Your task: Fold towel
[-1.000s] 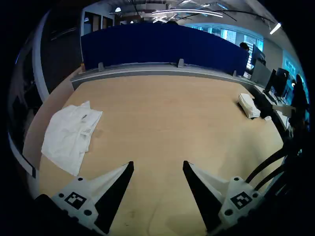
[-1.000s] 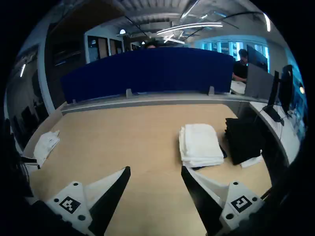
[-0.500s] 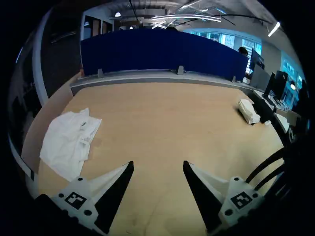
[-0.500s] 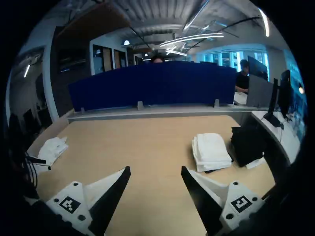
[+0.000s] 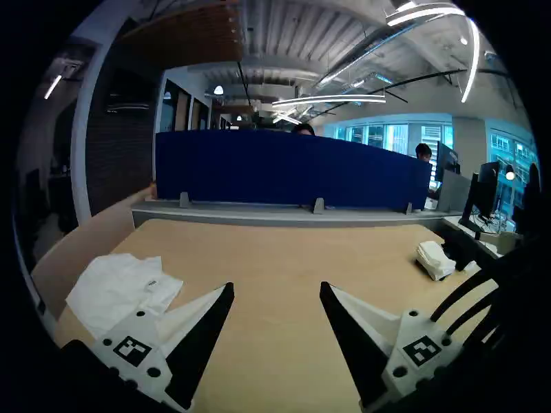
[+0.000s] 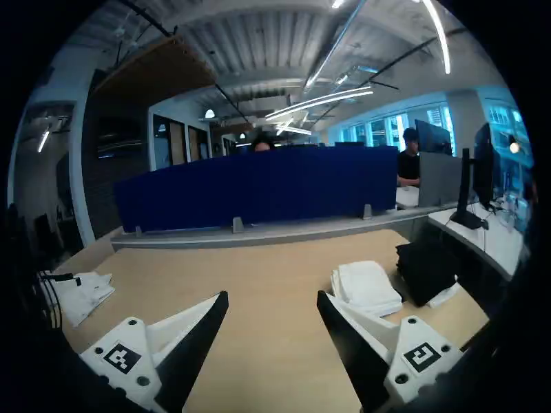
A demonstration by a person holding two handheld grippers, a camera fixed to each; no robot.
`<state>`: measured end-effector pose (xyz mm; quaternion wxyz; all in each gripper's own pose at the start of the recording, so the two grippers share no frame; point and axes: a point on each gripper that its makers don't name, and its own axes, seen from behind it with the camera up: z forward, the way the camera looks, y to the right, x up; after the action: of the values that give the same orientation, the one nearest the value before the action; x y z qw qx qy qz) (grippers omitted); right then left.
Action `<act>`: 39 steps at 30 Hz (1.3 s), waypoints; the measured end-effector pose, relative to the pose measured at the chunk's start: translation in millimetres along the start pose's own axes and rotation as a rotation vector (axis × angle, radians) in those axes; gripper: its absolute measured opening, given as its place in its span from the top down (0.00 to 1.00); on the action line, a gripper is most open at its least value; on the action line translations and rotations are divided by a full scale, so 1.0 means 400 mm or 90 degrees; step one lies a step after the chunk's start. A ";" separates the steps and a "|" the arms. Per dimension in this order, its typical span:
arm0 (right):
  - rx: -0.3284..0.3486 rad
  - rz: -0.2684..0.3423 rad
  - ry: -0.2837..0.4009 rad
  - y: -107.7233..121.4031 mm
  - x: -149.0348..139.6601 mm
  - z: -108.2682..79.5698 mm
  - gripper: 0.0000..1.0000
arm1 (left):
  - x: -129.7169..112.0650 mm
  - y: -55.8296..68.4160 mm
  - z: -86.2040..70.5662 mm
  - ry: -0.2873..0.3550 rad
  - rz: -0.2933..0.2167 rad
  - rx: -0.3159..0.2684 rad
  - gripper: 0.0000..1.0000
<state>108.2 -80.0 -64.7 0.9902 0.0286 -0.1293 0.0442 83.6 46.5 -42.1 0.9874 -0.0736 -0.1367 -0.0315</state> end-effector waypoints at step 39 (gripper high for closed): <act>0.025 -0.090 -0.059 -0.043 -0.014 0.088 0.00 | -0.023 -0.062 0.056 0.169 0.070 0.053 0.08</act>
<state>95.7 -100.1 -32.8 0.9831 0.0593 -0.1715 -0.0243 66.7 25.9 -19.9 0.9992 -0.0351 -0.0021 0.0185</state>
